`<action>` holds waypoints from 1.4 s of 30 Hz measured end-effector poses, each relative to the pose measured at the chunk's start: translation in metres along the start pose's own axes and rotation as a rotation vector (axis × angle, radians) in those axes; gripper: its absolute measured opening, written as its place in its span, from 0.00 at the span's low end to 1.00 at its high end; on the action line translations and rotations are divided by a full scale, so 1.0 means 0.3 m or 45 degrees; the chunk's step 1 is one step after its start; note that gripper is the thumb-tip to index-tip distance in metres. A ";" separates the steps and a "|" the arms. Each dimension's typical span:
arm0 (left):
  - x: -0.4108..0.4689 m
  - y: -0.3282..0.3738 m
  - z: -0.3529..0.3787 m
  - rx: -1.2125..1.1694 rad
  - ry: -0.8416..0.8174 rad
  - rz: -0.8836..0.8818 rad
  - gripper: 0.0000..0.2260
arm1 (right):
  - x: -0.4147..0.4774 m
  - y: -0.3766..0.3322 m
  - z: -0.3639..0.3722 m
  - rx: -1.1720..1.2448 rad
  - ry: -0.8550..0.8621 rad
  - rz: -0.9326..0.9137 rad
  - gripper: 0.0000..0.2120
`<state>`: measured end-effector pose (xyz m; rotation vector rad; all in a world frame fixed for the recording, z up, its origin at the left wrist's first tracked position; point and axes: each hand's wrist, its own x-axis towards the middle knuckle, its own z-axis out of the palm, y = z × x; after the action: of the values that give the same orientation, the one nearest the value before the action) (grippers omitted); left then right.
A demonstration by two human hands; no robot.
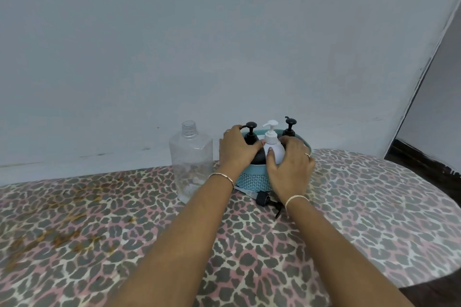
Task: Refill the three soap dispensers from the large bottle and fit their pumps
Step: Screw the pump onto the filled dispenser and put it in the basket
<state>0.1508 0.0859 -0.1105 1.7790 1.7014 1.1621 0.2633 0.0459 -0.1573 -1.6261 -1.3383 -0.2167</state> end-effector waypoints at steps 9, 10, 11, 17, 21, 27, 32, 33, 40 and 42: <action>0.007 -0.017 0.012 0.133 -0.135 0.034 0.20 | 0.149 0.076 -0.029 -0.102 -0.313 0.236 0.20; 0.002 -0.016 0.014 0.190 -0.156 0.045 0.19 | 0.162 0.077 -0.031 -0.102 -0.356 0.228 0.18; -0.003 -0.017 0.018 0.244 -0.161 0.060 0.18 | 0.173 0.075 -0.031 -0.105 -0.400 0.235 0.18; -0.017 -0.010 0.029 0.334 -0.128 0.092 0.17 | 0.205 0.061 -0.029 -0.168 -0.413 0.248 0.16; -0.001 -0.009 0.022 0.311 -0.183 0.086 0.16 | 0.200 0.054 -0.035 -0.175 -0.403 0.244 0.16; 0.007 -0.012 0.014 0.284 -0.228 0.077 0.17 | 0.200 0.049 -0.039 -0.222 -0.420 0.223 0.16; -0.011 0.000 0.014 0.320 -0.233 0.022 0.18 | 0.192 0.040 -0.038 -0.234 -0.400 0.270 0.16; -0.010 0.000 0.015 0.324 -0.242 0.009 0.19 | 0.191 0.041 -0.037 -0.237 -0.397 0.270 0.16; -0.038 0.008 -0.013 0.321 -0.338 0.030 0.32 | 0.165 0.058 -0.081 -0.031 -0.385 0.341 0.26; -0.084 0.000 -0.015 0.211 -0.308 0.098 0.27 | 0.110 0.064 -0.105 0.265 -0.253 0.448 0.26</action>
<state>0.1498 0.0605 -0.1149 2.0092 1.6375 0.8148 0.3048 0.0454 -0.1305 -1.7029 -1.1509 0.2927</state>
